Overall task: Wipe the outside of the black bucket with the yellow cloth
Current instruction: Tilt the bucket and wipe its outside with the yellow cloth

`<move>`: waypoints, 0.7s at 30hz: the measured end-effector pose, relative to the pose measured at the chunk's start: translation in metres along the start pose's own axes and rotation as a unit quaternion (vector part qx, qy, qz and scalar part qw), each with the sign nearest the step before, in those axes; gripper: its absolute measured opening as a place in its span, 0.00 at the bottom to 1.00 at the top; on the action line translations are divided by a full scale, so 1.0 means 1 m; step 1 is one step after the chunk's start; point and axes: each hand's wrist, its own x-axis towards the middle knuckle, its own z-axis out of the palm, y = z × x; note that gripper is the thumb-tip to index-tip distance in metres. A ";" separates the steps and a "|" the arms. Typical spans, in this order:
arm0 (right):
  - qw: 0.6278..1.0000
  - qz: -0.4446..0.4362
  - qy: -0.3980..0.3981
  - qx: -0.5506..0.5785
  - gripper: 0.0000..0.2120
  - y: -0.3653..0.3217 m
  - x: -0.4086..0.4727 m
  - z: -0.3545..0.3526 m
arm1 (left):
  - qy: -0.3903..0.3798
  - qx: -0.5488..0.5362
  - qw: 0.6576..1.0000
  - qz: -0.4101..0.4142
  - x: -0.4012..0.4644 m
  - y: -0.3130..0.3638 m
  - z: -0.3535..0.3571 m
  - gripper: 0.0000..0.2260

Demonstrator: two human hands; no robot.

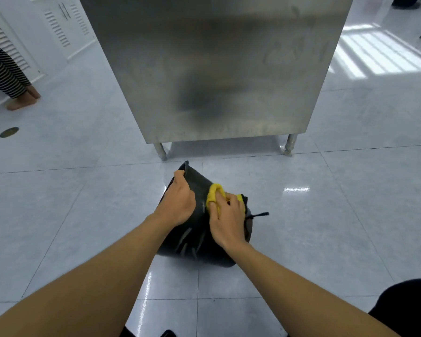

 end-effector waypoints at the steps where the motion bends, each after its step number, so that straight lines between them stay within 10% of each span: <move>1: 0.999 -0.031 0.004 0.015 0.19 -0.010 -0.001 0.002 | 0.000 0.004 1.000 0.005 0.001 0.001 0.000 0.19; 9: 0.997 -0.079 0.001 0.005 0.23 -0.022 -0.001 0.014 | 0.068 -0.033 0.997 0.001 0.003 -0.001 -0.004 0.17; 21: 0.994 0.111 0.002 0.011 0.19 0.025 0.006 0.000 | 0.056 0.032 0.998 -0.022 -0.006 0.001 -0.003 0.27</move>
